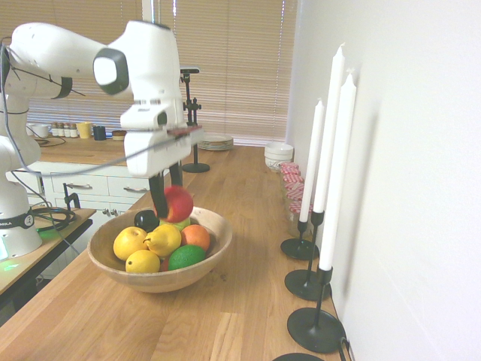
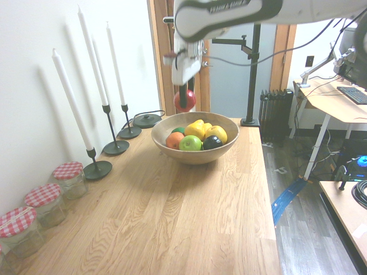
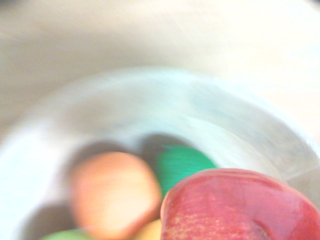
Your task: Take apple out of the basket
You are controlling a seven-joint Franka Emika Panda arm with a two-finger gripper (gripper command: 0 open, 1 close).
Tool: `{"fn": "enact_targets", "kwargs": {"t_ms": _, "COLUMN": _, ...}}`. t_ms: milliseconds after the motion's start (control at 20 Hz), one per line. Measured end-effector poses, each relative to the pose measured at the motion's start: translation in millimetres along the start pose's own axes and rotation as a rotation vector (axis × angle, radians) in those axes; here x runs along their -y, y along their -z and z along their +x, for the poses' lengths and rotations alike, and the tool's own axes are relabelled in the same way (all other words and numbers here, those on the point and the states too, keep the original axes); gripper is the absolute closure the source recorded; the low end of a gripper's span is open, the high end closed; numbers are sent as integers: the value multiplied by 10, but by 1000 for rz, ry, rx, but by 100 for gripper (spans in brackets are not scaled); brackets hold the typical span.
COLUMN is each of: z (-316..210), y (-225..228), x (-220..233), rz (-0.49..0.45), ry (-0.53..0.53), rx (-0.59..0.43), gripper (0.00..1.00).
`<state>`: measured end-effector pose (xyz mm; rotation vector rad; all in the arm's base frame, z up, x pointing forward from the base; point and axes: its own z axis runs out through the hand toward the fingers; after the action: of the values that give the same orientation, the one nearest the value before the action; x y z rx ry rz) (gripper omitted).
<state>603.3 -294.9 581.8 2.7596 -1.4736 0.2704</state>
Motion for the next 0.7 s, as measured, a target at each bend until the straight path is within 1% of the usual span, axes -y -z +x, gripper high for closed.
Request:
{"fn": "enact_targets", "kwargs": {"t_ms": 150, "z": -423, "y": 499, "x": 401, "rz": 25, "ry": 33, "rx": -42, "gripper": 100}}
{"fn": "enact_targets", "kwargs": {"t_ms": 300, "z": -882, "y": 605, "x": 913, "rz": 23, "ry": 66, "rx": -61, "gripper": 100}}
{"fn": "enact_targets", "kwargs": {"t_ms": 400, "z": -1196, "y": 518, "x": 1238, "rz": 12, "ry": 82, "rx": -61, "gripper": 100}}
{"fn": "enact_targets", "kwargs": {"t_ms": 500, "z": -1502, "y": 332, "x": 1502, "rz": 6, "ry": 95, "rx": -55, "gripper": 100}}
{"fn": "enact_targets", "kwargs": {"t_ms": 700, "z": -1922, "y": -209, "x": 1715, "rz": -12, "ry": 90, "rx": -26, "gripper": 100}}
